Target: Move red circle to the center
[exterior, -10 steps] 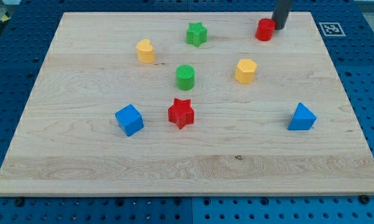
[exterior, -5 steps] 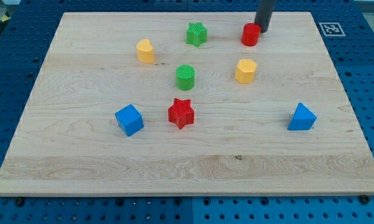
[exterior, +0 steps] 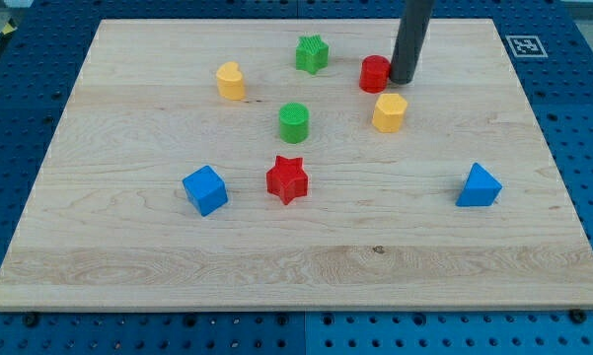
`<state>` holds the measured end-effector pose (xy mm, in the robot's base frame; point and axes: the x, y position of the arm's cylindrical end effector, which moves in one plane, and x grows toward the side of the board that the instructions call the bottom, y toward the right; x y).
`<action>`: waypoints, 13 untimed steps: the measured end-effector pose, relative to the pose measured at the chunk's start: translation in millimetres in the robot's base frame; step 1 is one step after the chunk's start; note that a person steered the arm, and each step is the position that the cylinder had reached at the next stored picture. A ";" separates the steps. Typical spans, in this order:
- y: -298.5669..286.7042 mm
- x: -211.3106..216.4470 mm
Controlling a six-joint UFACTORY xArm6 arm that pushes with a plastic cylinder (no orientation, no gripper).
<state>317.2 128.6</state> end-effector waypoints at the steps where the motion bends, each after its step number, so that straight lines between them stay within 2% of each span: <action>1: -18.6 -16.9; 3: -72.8 -17.9; 5: -118.8 -38.7; 7: -105.3 -18.7; 10: -105.5 -27.5; 13: -82.9 -13.6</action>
<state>303.6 45.7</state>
